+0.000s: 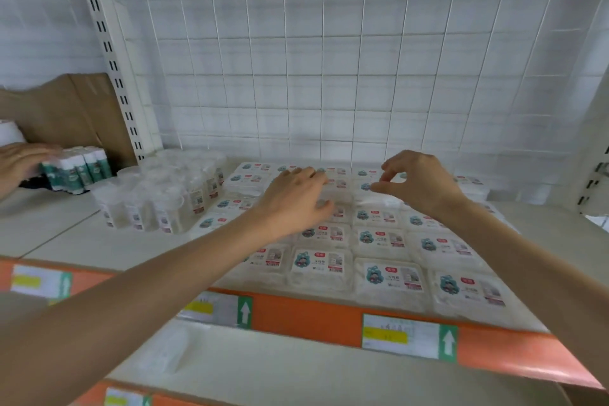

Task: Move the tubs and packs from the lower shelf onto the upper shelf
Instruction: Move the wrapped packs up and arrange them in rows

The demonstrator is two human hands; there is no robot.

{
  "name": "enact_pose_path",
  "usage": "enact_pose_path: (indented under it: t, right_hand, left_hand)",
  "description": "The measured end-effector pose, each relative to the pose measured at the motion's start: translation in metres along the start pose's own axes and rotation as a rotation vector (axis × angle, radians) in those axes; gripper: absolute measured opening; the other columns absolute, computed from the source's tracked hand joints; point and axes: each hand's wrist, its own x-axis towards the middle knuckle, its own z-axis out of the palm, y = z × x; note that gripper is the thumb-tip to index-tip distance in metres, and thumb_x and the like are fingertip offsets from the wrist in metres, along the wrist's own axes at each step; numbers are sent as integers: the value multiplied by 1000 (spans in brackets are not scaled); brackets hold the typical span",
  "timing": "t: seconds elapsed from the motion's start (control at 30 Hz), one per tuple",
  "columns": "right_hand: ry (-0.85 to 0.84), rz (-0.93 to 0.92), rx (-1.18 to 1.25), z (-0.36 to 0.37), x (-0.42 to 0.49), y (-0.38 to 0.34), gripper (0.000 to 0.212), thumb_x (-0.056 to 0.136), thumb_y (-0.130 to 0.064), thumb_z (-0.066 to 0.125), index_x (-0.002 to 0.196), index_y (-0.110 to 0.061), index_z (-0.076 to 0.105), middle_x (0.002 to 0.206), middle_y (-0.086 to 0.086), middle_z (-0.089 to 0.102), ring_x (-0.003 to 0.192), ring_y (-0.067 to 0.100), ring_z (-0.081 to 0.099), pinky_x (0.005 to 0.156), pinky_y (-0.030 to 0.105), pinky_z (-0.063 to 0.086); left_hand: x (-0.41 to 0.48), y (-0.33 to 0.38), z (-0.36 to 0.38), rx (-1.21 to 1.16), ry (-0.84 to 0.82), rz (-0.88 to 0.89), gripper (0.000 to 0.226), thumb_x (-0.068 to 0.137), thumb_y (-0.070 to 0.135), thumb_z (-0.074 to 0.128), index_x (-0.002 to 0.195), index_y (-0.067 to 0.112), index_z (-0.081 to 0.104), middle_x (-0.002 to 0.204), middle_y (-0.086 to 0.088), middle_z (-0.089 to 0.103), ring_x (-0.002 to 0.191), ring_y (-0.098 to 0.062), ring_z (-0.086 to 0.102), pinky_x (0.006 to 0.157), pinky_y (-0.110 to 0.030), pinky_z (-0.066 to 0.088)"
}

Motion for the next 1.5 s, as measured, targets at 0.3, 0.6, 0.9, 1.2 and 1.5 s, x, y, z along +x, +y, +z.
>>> enact_pose_path:
  t: [0.3, 0.6, 0.9, 1.2, 1.5]
  right_hand:
    - [-225, 53, -163, -6, -55, -44, 40, 99, -40, 52, 135, -23, 57, 143, 2, 54, 127, 22, 53, 106, 34, 37]
    - [-104, 153, -90, 13, -149, -126, 55, 92, -55, 55, 137, -24, 51, 147, -1, 47, 132, 22, 46, 106, 38, 37]
    - [66, 30, 33, 36, -237, -191, 40, 91, -32, 65, 128, -19, 58, 134, 3, 56, 127, 22, 47, 100, 29, 35]
    - [-152, 36, -61, 100, -278, -217, 51, 92, -37, 62, 138, -22, 47, 143, 1, 48, 133, 22, 40, 104, 31, 33]
    - [-339, 159, -93, 177, -254, -184, 59, 93, -38, 58, 145, -19, 36, 148, 5, 40, 134, 25, 39, 106, 35, 33]
  left_hand:
    - [-65, -8, -32, 29, 5, 17, 58, 101, 52, 36, 140, 12, 47, 141, -6, 52, 122, -22, 52, 101, -38, 42]
    - [-165, -24, -52, 3, -69, -5, 69, 94, 67, 35, 140, 17, 46, 141, -4, 50, 127, -25, 48, 102, -39, 38]
    - [-256, -30, -63, -6, -26, 31, 64, 96, 61, 39, 143, 18, 41, 143, -2, 48, 129, -23, 46, 104, -36, 36]
    - [-330, -47, -31, 30, -116, 34, 73, 90, 67, 27, 139, 15, 46, 141, -4, 51, 127, -25, 49, 105, -37, 38]
    - [-338, -69, 48, -30, -268, -61, 65, 98, 56, 39, 147, 14, 34, 152, -5, 39, 137, -23, 40, 109, -35, 30]
